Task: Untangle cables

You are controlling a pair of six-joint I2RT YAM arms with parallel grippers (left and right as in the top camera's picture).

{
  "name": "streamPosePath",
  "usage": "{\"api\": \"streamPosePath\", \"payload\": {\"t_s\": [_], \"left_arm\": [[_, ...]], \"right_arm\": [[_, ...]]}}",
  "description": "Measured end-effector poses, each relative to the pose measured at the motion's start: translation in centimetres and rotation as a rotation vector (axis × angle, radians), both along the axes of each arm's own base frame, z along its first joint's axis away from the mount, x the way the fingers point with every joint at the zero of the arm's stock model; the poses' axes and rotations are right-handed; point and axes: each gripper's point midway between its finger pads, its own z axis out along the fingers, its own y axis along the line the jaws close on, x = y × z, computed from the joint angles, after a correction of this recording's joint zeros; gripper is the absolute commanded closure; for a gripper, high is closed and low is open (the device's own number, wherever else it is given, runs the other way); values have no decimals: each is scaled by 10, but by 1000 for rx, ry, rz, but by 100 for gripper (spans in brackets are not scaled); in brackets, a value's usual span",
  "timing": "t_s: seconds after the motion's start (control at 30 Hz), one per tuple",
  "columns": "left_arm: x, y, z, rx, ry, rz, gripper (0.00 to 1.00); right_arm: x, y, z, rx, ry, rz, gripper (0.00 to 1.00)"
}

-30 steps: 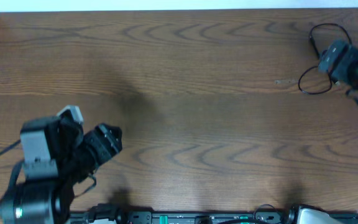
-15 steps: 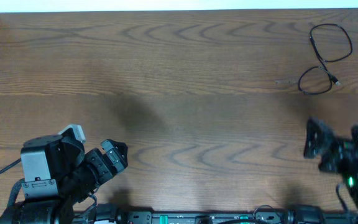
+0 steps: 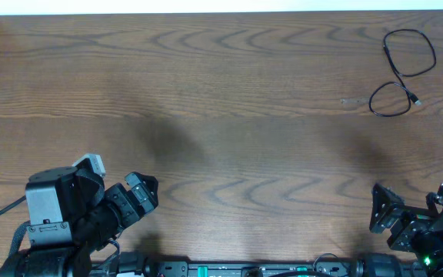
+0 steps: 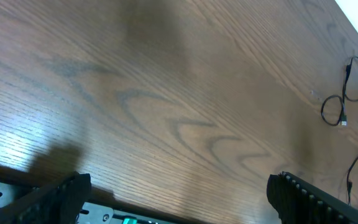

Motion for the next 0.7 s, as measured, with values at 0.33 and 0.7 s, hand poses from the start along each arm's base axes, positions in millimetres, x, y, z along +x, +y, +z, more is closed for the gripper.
{"api": "streamPosePath", "payload": {"t_s": [0.33, 0.7], "left_arm": [[0, 0, 0, 0, 0, 0, 4], [0, 0, 0, 0, 0, 0, 4]], "right_arm": [[0, 0, 0, 0, 2, 0, 1], [-2, 0, -4, 1, 18, -1, 1]]}}
